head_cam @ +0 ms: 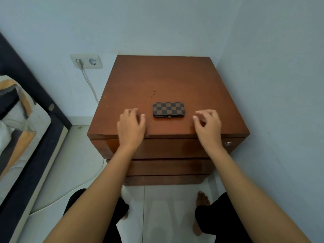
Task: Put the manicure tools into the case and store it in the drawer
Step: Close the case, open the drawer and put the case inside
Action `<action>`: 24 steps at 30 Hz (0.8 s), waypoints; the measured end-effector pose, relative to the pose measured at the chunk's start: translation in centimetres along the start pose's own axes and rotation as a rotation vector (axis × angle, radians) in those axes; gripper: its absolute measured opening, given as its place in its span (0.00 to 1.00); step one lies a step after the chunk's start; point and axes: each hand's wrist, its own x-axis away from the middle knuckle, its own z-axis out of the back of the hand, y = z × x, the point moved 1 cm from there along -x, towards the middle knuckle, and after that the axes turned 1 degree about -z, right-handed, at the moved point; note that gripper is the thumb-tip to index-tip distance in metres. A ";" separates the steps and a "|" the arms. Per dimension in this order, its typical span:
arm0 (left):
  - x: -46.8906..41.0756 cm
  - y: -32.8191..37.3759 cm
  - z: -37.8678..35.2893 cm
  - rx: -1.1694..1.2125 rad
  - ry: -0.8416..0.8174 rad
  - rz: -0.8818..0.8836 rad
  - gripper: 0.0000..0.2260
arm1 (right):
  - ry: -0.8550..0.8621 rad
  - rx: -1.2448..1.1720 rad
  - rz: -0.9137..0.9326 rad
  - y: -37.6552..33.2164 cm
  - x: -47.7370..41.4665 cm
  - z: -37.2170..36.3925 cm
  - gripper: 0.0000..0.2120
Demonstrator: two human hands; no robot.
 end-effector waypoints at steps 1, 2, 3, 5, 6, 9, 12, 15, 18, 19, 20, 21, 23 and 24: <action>0.4 -1.4 1.0 0.039 0.065 0.041 0.17 | 0.088 0.004 -0.021 1.0 0.5 1.3 0.09; 0.8 -2.8 2.0 0.074 0.138 0.089 0.17 | 0.184 0.009 -0.043 2.0 1.0 2.7 0.08; 1.2 -4.1 2.9 0.112 0.215 0.146 0.17 | 0.278 0.006 -0.077 3.0 1.4 4.1 0.08; 2.0 -6.4 4.3 0.205 0.335 0.298 0.18 | 0.433 -0.030 -0.191 4.8 2.2 6.2 0.09; 2.5 -7.3 4.7 0.248 0.374 0.374 0.19 | 0.493 -0.046 -0.255 5.7 2.6 6.9 0.10; 3.5 -9.1 4.5 0.384 0.377 0.504 0.20 | 0.558 -0.080 -0.408 8.0 3.4 7.4 0.13; 4.1 -9.3 3.6 0.514 0.259 0.545 0.21 | 0.411 -0.068 -0.523 8.7 3.5 6.7 0.17; 4.7 -9.4 3.1 0.525 0.266 0.547 0.21 | 0.351 -0.090 -0.571 8.6 3.6 6.3 0.18; 5.2 -9.7 3.3 0.498 0.283 0.545 0.20 | 0.337 -0.104 -0.584 8.6 3.7 6.6 0.17; 5.4 -9.7 3.4 0.489 0.279 0.542 0.19 | 0.334 -0.114 -0.593 8.5 3.9 6.7 0.16; 5.6 -9.8 3.7 0.485 0.278 0.539 0.18 | 0.336 -0.126 -0.600 8.5 4.1 6.9 0.15; 5.9 -9.8 3.9 0.483 0.281 0.539 0.18 | 0.339 -0.134 -0.601 8.4 4.5 7.1 0.15; 6.7 -9.7 4.6 0.485 0.291 0.549 0.16 | 0.335 -0.140 -0.597 8.1 5.5 7.7 0.13; 7.3 -9.5 4.9 0.490 0.293 0.560 0.15 | 0.332 -0.143 -0.598 8.0 6.2 8.0 0.13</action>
